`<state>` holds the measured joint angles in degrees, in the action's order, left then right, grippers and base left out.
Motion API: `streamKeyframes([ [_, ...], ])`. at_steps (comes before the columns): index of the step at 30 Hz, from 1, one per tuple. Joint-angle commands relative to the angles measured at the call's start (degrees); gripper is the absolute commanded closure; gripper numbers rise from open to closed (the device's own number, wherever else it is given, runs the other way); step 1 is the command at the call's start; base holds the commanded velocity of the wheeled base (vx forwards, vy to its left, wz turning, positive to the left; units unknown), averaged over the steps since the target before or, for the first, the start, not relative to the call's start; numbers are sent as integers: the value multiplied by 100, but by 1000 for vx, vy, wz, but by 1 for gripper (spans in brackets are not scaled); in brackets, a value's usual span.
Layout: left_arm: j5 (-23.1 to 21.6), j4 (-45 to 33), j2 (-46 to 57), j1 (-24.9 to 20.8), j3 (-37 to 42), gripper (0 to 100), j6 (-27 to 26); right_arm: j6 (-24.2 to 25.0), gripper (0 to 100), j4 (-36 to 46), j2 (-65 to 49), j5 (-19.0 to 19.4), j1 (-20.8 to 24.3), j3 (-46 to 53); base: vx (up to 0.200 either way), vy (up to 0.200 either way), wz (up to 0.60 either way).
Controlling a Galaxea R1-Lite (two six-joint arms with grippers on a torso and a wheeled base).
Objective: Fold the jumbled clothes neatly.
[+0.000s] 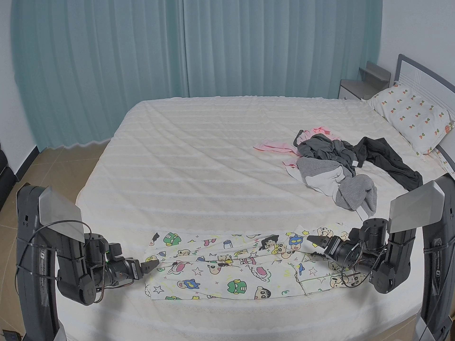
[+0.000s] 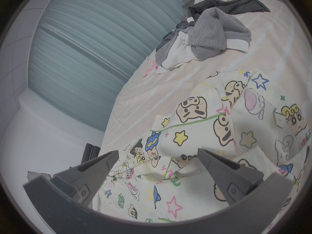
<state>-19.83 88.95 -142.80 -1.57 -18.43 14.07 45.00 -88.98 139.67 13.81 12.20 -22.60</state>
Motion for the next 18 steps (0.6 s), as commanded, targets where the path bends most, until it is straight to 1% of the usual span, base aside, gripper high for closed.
streamKeyframes([
  [1, -108, -1, 666, 8, 112, 0, 764, -17, 0, -67, 25, -1, 19, -7, 0, 0, 0],
  [3, -91, -265, 675, -98, 15, 0, 764, -26, 0, -67, 34, -1, 19, -7, 0, 0, 0],
  [5, 103, -915, 666, -238, -328, 0, 790, -35, 0, -67, 61, -10, 28, -7, 0, 0, 0],
  [6, 120, -959, 666, -247, -354, 0, 790, -35, 0, -67, 61, -10, 28, -7, 0, 0, 0],
  [7, 401, -1574, 657, -388, -679, 0, 817, -35, 0, -67, 61, -10, 28, -7, 0, 0, 0],
  [8, 595, -2031, 648, -467, -917, 0, 843, -35, 0, -67, 61, -10, 28, -7, 0, 0, 0],
  [9, 639, -2145, 639, -484, -978, 0, 843, -35, 0, -67, 61, -10, 28, -7, 0, 0, 0],
  [10, 823, -2673, 631, -572, -1277, 0, 887, -35, 0, -67, 61, -10, 28, -7, 0, 0, 0],
  [11, 823, -2673, 631, -572, -1277, 0, 887, -35, 0, -67, 61, -10, 28, -7, 0, 0, 0],
  [13, 894, -3288, 631, -730, -1690, 0, 1010, -35, 0, -67, 78, -19, 28, -7, 0, 0, 0],
  [14, 902, -3394, 631, -792, -1778, 0, 1054, -43, 0, -67, 96, -19, 28, -7, 0, 0, 0],
  [18, 1061, -3490, 552, -933, -2024, 0, 1089, -43, 0, -67, 96, -28, 28, -7, 0, 0, 0],
])
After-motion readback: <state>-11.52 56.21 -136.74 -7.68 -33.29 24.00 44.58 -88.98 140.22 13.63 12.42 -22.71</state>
